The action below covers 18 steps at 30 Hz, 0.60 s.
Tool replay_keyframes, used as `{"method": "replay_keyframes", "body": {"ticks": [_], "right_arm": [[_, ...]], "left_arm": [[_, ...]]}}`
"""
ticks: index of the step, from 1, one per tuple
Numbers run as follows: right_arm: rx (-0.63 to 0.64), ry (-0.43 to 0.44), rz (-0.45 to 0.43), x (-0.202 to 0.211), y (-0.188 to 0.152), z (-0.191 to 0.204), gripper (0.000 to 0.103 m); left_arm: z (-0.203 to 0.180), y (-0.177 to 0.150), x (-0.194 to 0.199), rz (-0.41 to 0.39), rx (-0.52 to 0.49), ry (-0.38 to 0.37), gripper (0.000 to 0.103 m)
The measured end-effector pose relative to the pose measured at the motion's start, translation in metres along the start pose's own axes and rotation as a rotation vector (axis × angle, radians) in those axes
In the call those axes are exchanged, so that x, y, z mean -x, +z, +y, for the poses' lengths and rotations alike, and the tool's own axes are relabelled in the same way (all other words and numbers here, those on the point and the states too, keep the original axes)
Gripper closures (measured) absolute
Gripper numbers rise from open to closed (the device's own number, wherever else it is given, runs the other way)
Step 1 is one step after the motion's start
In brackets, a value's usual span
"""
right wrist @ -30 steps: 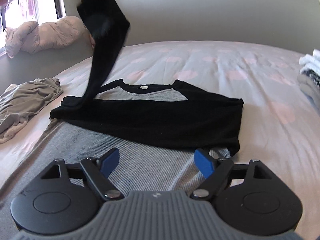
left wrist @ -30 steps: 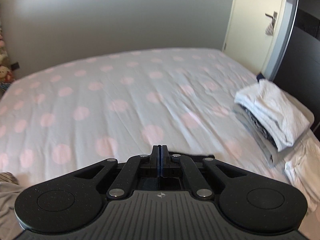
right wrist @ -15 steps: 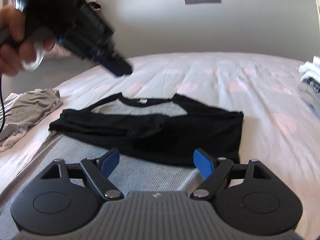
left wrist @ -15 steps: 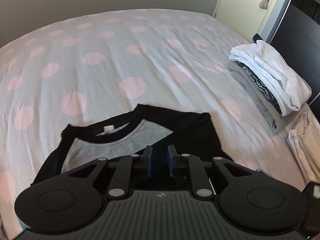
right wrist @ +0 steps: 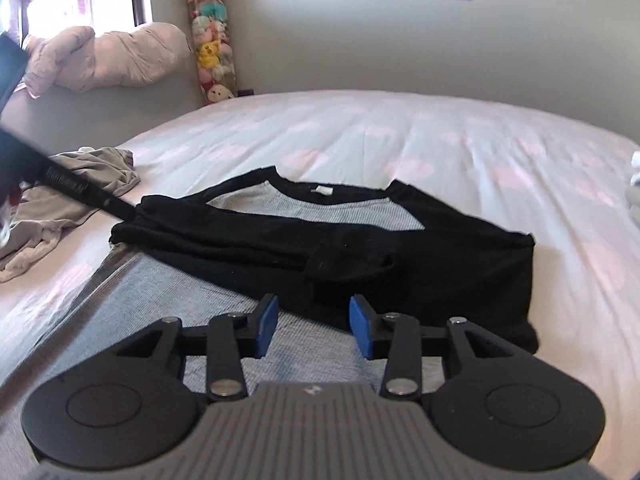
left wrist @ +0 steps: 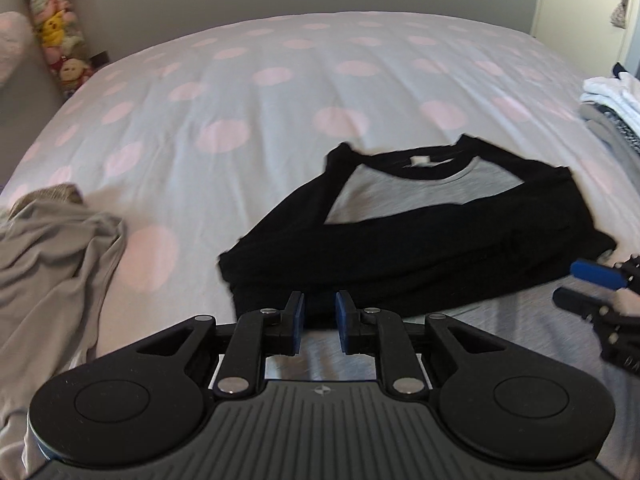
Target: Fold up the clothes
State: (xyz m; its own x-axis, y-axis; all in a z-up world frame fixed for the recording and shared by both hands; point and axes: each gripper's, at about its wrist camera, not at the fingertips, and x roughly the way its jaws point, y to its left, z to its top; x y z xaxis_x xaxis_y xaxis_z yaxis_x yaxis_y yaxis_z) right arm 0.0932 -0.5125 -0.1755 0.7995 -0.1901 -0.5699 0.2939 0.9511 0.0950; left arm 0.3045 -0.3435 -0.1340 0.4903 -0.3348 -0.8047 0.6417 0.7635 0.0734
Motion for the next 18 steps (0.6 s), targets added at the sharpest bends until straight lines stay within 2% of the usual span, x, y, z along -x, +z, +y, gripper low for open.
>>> {"method": "replay_keyframes", "body": {"ticks": [2,5,7,9,14,18], "right_arm": [[0.016,-0.032,0.019,-0.011,0.002,0.006,0.059],[0.020,-0.068,0.023,-0.026,0.004,0.011,0.059],[0.031,-0.104,0.027,-0.036,0.006,0.014,0.059],[0.067,-0.162,0.042,-0.046,0.008,0.016,0.060],[0.093,-0.200,0.045,-0.044,0.015,0.008,0.093],[-0.007,-0.211,-0.019,-0.013,0.032,-0.017,0.094]], "left_arm": [[0.007,-0.008,-0.004,-0.031,0.014,0.047,0.088],[0.020,-0.015,-0.008,-0.085,0.097,0.074,0.088],[0.028,-0.021,-0.012,-0.098,0.136,0.047,0.088],[0.034,-0.026,-0.018,-0.098,0.127,0.034,0.088],[0.040,-0.037,-0.029,-0.114,0.087,0.000,0.080],[0.043,-0.042,-0.029,-0.136,0.063,-0.029,0.078]]}}
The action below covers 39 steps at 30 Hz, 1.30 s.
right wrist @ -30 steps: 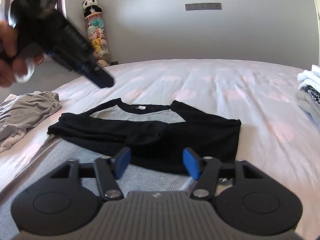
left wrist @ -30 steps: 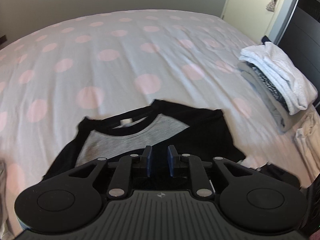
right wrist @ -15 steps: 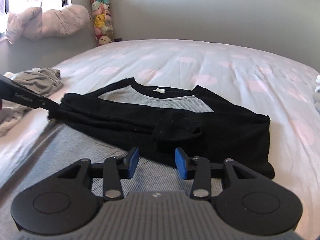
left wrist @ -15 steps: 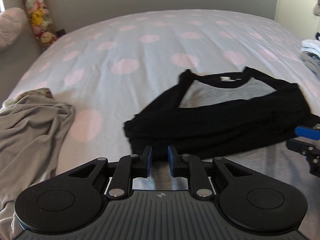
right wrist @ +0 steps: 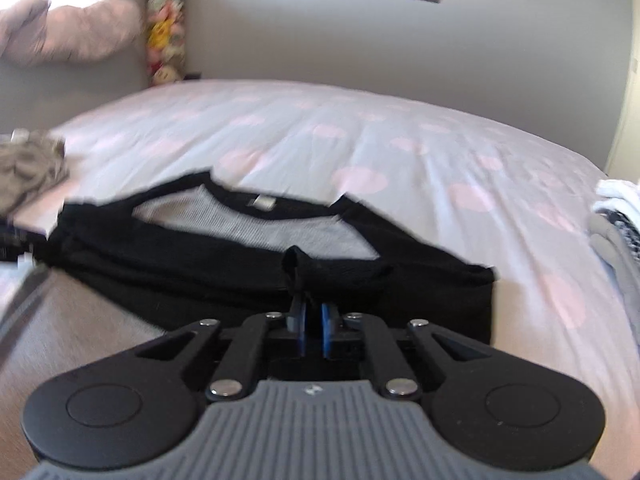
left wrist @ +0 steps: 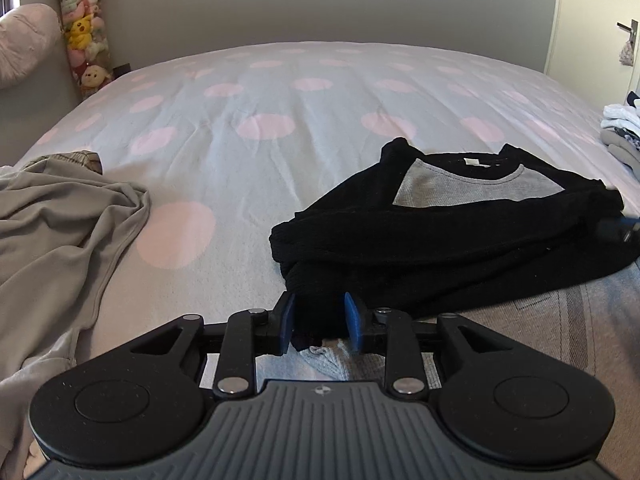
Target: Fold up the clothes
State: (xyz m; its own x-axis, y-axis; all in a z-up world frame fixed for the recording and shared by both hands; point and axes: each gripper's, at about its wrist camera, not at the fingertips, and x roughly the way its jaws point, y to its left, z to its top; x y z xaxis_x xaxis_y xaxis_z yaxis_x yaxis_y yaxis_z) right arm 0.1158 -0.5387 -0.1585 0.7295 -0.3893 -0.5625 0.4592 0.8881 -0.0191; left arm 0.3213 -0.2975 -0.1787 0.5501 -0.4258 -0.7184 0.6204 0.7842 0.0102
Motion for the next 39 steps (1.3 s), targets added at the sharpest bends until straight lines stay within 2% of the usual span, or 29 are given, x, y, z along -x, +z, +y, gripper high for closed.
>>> {"method": "replay_keyframes", "body": {"ticks": [2,5,8,13,15,17,21,24,27,30,32,34,39], "right_arm": [[-0.065,-0.013,-0.006,0.012,0.008,-0.019,0.094],[-0.155,-0.046,0.028,0.022,0.012,-0.048,0.095],[-0.216,-0.090,0.089,0.021,0.003,-0.070,0.095],[-0.322,-0.096,0.210,0.010,-0.021,-0.095,0.095],[-0.319,-0.085,0.226,0.008,-0.026,-0.097,0.093],[-0.271,-0.114,0.205,0.014,-0.021,-0.093,0.080],[-0.134,-0.154,0.152,0.023,-0.003,-0.076,0.080],[-0.034,-0.072,0.117,0.024,0.014,-0.047,0.080],[0.052,0.069,0.089,0.017,0.029,-0.004,0.080],[0.151,0.205,0.082,0.003,0.041,0.045,0.080],[0.226,0.284,0.078,-0.006,0.047,0.078,0.080],[0.309,0.356,0.062,-0.014,0.053,0.110,0.080],[0.496,0.502,0.031,-0.033,0.064,0.170,0.082]], "left_arm": [[0.006,0.000,-0.001,0.009,0.031,-0.023,0.080],[0.010,0.002,-0.003,0.015,0.058,-0.036,0.087],[0.012,0.004,-0.002,0.018,0.065,-0.039,0.091],[0.014,0.005,-0.001,0.028,0.062,-0.041,0.093],[0.017,0.006,-0.001,0.030,0.078,-0.056,0.093],[0.020,0.006,0.000,0.027,0.094,-0.069,0.093],[0.027,0.011,0.007,0.010,0.123,-0.081,0.092],[0.031,0.015,0.010,0.023,0.118,-0.100,0.092],[0.033,0.016,0.009,0.055,0.122,-0.106,0.092],[0.040,0.015,0.005,0.103,0.147,-0.125,0.085],[0.045,0.015,0.004,0.123,0.161,-0.144,0.075],[0.048,0.016,0.005,0.122,0.170,-0.159,0.068],[0.053,0.014,0.000,0.131,0.181,-0.223,0.067]]}}
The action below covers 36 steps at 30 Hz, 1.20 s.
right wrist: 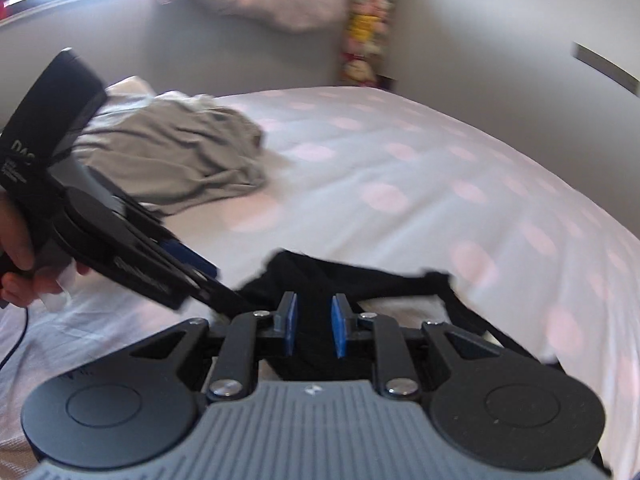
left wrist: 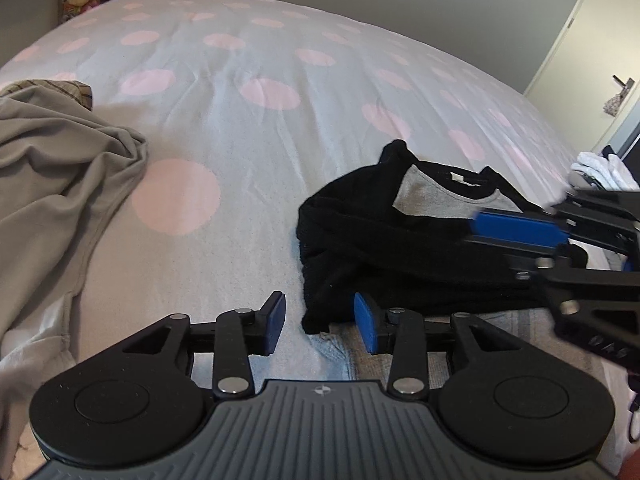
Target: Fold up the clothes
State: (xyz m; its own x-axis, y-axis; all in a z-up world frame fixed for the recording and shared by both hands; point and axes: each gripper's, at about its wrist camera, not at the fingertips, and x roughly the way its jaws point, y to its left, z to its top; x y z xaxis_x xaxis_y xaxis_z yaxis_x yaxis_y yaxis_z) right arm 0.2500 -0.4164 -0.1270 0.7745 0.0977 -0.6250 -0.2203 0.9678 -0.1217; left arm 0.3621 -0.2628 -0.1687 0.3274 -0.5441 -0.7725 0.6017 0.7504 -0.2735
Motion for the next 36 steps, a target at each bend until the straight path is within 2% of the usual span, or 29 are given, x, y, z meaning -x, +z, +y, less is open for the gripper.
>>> {"method": "replay_keyframes", "body": {"ticks": [4,7,16,18,20,24,30,36], "right_arm": [[0.051,0.060,0.050,-0.030,0.014,0.003,0.083],[0.068,0.079,0.079,-0.044,0.019,0.002,0.083],[-0.010,0.218,0.164,-0.079,0.025,-0.014,0.082],[-0.005,0.213,0.184,-0.086,0.025,-0.013,0.084],[-0.002,0.200,0.180,-0.086,0.026,-0.014,0.101],[-0.004,0.125,0.130,-0.079,0.038,-0.022,0.101],[-0.013,-0.013,0.162,-0.107,0.047,-0.047,0.101],[-0.036,-0.020,0.195,-0.120,0.040,-0.058,0.100]], "left_arm": [[0.007,0.001,-0.005,0.016,0.012,-0.031,0.070],[0.012,0.004,-0.007,0.024,0.026,-0.041,0.077],[0.016,0.002,-0.011,0.042,0.015,-0.086,0.090],[0.015,0.001,-0.013,0.040,0.015,-0.087,0.091],[0.017,0.001,-0.013,0.039,0.021,-0.089,0.094],[0.017,0.002,-0.013,0.040,0.029,-0.090,0.095],[0.016,0.001,-0.013,0.052,0.025,-0.077,0.096],[0.019,0.004,-0.015,0.057,0.036,-0.089,0.097]]}}
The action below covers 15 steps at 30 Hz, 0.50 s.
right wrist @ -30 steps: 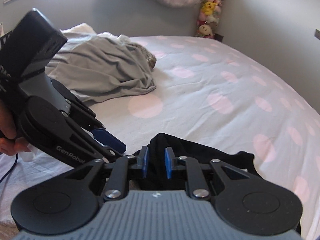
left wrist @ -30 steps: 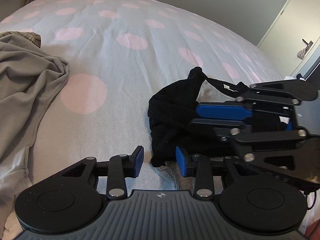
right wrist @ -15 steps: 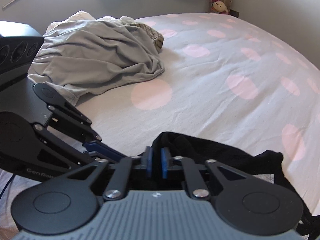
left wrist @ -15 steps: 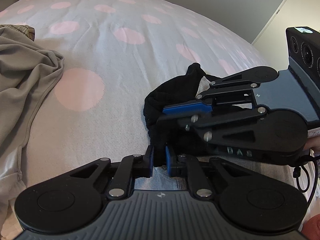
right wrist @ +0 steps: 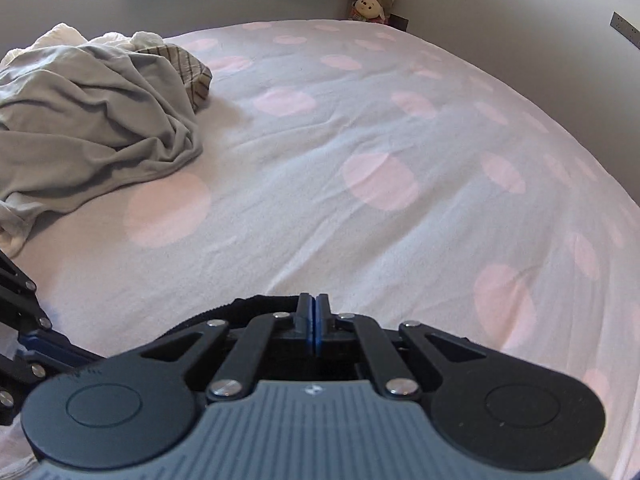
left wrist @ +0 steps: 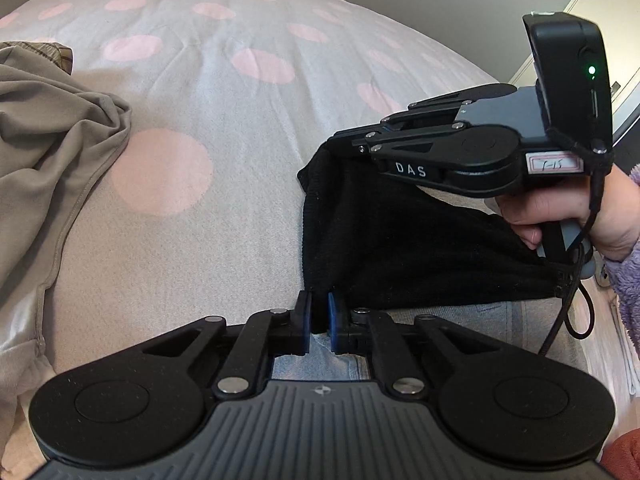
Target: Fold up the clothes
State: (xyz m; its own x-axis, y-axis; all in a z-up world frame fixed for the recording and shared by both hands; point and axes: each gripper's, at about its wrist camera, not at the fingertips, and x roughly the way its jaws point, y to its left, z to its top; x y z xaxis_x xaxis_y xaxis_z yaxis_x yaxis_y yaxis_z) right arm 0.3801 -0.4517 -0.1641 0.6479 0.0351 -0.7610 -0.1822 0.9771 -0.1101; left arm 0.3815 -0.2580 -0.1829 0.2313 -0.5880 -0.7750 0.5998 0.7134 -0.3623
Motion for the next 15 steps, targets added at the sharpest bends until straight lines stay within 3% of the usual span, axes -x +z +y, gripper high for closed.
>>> {"method": "replay_keyframes", "body": {"ticks": [2,4,7,10,15], "right_arm": [[-0.051,0.032,-0.020,0.007,0.000,-0.008,0.094],[-0.109,0.065,-0.043,0.016,0.000,-0.016,0.068],[-0.148,0.072,-0.063,0.028,0.002,-0.023,0.067],[-0.136,0.039,-0.077,0.047,-0.003,-0.029,0.068],[-0.185,-0.058,-0.065,0.094,-0.044,-0.056,0.068]], "left_arm": [[0.001,0.001,0.002,-0.009,0.008,-0.006,0.096],[0.001,0.002,0.006,-0.027,0.012,-0.012,0.095],[0.001,0.004,0.013,-0.058,0.014,-0.022,0.094],[0.000,0.005,0.018,-0.080,0.020,-0.024,0.086],[-0.002,0.006,0.014,-0.086,0.024,0.021,0.085]]}}
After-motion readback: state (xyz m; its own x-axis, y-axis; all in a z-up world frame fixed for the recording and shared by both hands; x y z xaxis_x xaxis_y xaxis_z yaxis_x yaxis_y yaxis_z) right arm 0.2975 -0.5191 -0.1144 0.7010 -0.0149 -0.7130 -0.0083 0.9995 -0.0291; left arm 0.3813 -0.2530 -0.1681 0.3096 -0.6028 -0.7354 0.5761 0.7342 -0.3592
